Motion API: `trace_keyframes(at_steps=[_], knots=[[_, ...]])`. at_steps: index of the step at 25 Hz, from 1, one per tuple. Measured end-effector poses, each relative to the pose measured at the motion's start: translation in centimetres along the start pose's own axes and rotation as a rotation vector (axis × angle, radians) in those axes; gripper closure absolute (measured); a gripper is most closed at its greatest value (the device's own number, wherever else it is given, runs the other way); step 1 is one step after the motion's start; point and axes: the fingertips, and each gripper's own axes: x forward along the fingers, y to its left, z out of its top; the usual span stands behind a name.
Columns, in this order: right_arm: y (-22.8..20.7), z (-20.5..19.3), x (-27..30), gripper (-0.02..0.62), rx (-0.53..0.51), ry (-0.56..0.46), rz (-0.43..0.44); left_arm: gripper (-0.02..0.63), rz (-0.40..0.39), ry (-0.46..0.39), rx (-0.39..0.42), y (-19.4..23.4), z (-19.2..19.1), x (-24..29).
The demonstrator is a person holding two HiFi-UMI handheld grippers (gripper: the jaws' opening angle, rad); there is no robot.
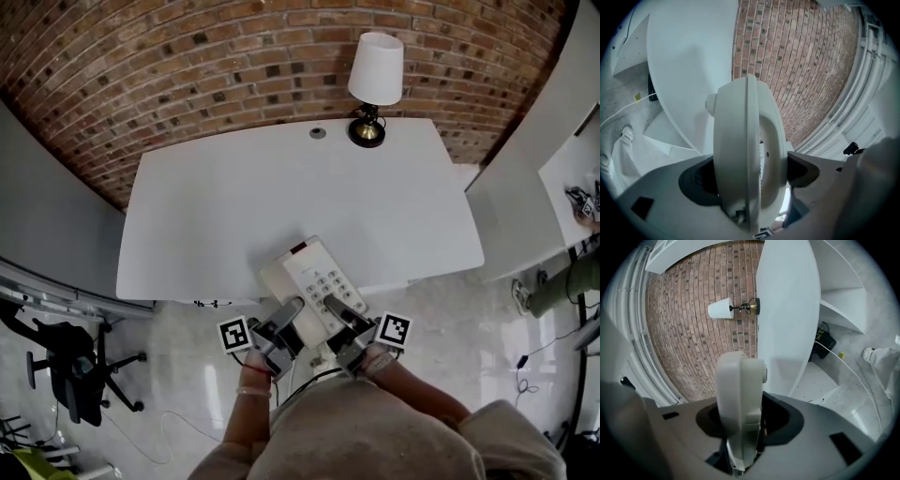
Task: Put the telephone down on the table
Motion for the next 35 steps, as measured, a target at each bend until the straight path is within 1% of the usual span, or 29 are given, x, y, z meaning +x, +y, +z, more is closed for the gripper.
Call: trace_keyframes(at_steps=[5,13,19,25,35], knots=[[0.0,2.3,1.7,0.428,0.005,0.005,-0.02,0.207,0.002,-0.019,-0.022,0.6,2.1,1.9],[-0.5,6.1,3.1,0.428,0.0,0.0,-0.063,0.207,-0.018,-0.019,-0.072,2.0,4.2,5.2],[-0.6,8.7,4.2,0.427,0.002,-0.014,-0.068,0.207,-0.021,-0.006,-0.075,2.7,5.8,7.5],[-0.7,10.3,5.9,0.426,0.006,-0.007,-0.076,0.207,-0.021,-0.011,-0.077,3.1,7.7,8.8],[-1.2,11.7,8.2,0.428,0.01,0.019,-0.094,0.207,-0.024,-0.031,-0.093,3.9,10.1,9.5]])
